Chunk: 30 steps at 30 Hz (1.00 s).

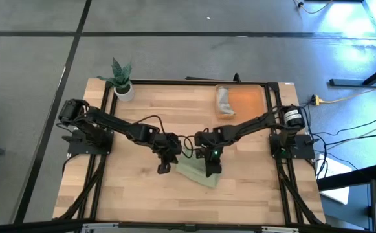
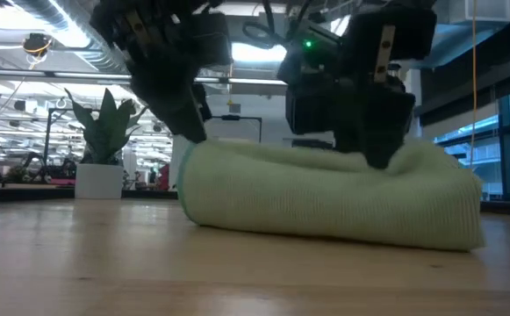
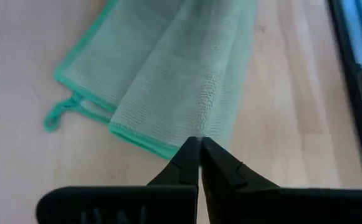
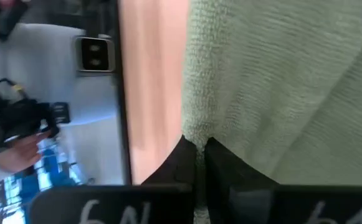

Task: Roll microfiber towels into tight, uniform cylinder then place into a basket
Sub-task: Roll the green microfiber towel

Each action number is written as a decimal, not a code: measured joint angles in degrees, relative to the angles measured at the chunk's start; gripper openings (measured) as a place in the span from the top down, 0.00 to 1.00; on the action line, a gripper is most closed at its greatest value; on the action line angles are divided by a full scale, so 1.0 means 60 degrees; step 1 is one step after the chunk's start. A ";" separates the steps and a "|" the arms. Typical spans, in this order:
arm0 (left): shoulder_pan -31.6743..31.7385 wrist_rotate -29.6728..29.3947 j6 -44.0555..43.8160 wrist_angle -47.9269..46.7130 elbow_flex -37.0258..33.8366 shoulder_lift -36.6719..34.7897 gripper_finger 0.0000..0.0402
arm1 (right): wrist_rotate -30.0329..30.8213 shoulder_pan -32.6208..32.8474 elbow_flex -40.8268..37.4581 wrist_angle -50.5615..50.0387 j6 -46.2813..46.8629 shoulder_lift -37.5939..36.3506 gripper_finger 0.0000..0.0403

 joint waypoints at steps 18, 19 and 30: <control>0.0191 -0.1328 0.1086 0.1334 0.0000 0.0931 1.00 | 0.2417 0.0483 -0.0029 -0.0195 0.2248 -0.0011 0.96; 0.0209 -0.1438 0.1164 0.1275 -0.0011 0.0934 1.00 | 0.2434 0.0500 -0.0029 -0.0202 0.2378 -0.0015 0.96; 0.0427 -0.1515 0.1207 0.1460 -0.0008 0.1275 1.00 | 0.2574 0.0506 -0.0026 -0.0258 0.2969 -0.0022 0.94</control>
